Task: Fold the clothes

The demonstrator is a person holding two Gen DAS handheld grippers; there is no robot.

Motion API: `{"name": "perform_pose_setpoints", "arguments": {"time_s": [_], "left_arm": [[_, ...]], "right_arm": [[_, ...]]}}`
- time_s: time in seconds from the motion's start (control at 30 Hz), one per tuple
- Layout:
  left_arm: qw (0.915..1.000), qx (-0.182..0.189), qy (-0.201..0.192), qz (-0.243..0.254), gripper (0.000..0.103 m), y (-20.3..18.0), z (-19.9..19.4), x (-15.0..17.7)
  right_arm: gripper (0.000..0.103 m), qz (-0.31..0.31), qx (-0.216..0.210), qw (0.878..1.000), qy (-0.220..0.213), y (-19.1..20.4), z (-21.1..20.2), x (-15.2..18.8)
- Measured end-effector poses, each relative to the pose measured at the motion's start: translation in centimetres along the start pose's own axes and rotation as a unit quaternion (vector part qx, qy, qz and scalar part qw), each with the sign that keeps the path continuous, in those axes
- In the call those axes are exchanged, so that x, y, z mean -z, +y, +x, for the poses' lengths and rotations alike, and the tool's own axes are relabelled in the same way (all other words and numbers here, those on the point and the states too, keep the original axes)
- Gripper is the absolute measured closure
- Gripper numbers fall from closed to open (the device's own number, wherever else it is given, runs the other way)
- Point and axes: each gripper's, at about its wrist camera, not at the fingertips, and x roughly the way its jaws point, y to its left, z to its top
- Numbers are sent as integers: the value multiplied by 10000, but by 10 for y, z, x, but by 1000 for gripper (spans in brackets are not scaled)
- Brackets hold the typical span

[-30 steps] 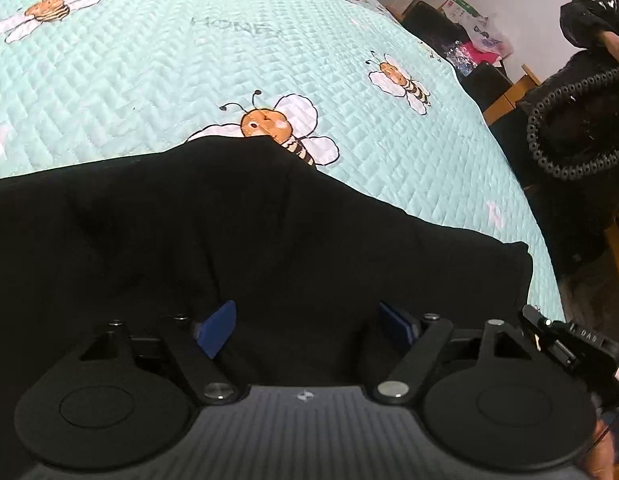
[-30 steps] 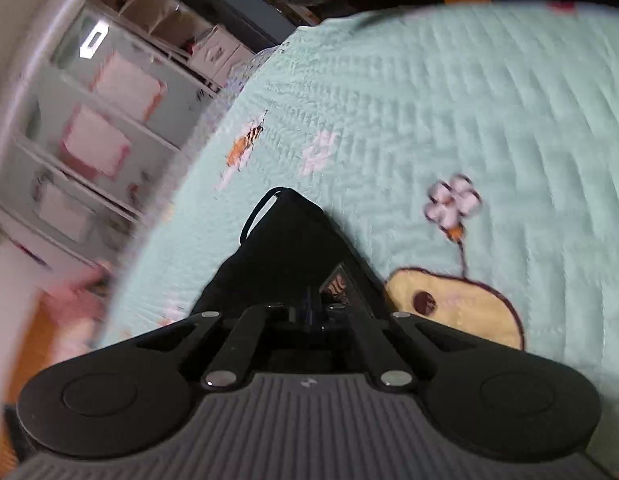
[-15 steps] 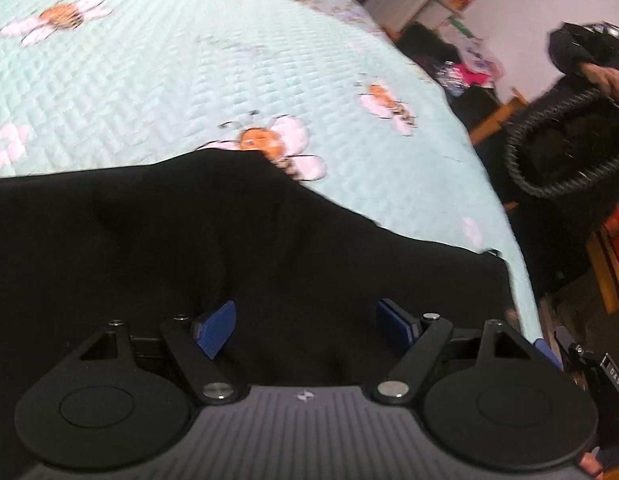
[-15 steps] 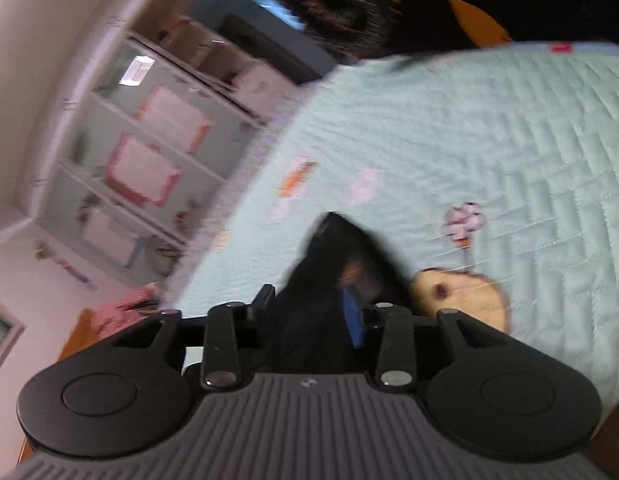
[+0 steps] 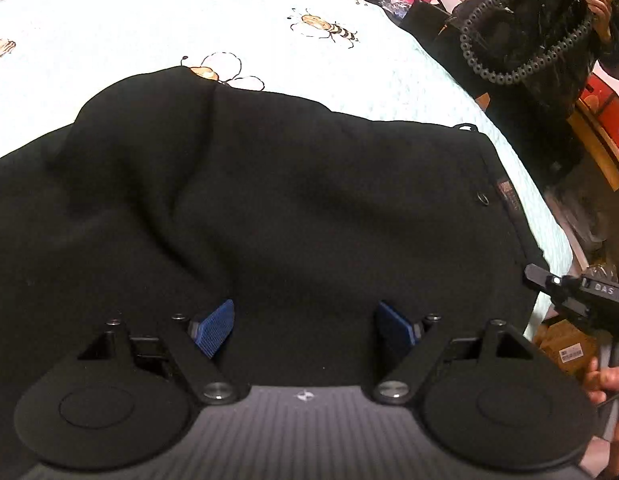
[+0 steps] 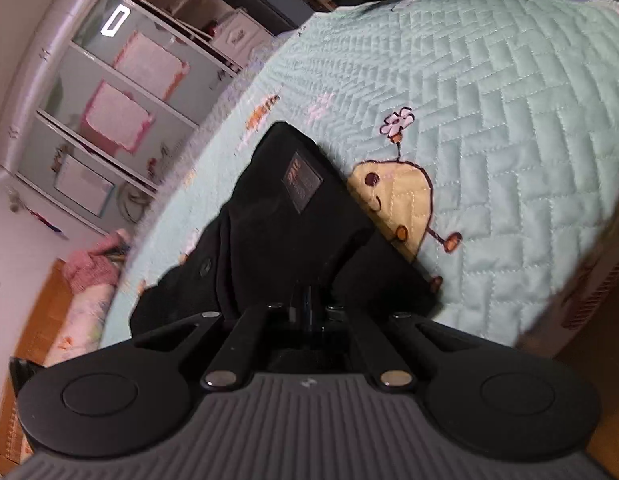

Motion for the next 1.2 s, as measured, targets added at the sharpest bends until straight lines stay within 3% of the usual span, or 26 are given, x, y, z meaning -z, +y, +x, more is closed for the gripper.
{"name": "perform_pose_setpoints", "arguments": {"time_s": [0.03,0.1,0.2,0.23,0.33,0.57,0.83,0.97,1.2], "left_arm": [[10000,15,-7,-40,21,2,-1,1],[9999,47,-13,-118,21,8,-6,3],[9996,104,-41,-259,21,17,-17,7],[9994,126,-62,-303,21,18,-21,8],[9997,130,-63,-218,21,19,-23,12],[9997,121,-40,-192,21,25,-26,18],[9996,160,49,-216,21,29,-28,15],[9990,230,56,-386,21,34,-28,14],[9994,186,77,-292,21,31,-30,16]], "right_arm": [[101,104,-34,9999,-70,-1,-5,2],[93,514,-327,9975,-363,-10,-21,10],[74,1161,-641,9884,-739,-27,-41,22],[67,1317,-659,9861,-767,-31,-44,27],[61,1611,-790,9811,-729,-39,-42,38],[51,1578,-639,9841,-508,-30,-17,49],[51,1492,-488,9862,-536,-18,-19,49],[51,1591,-598,9822,-802,-12,-36,47],[51,1773,-399,9812,-653,-10,-15,40]]}}
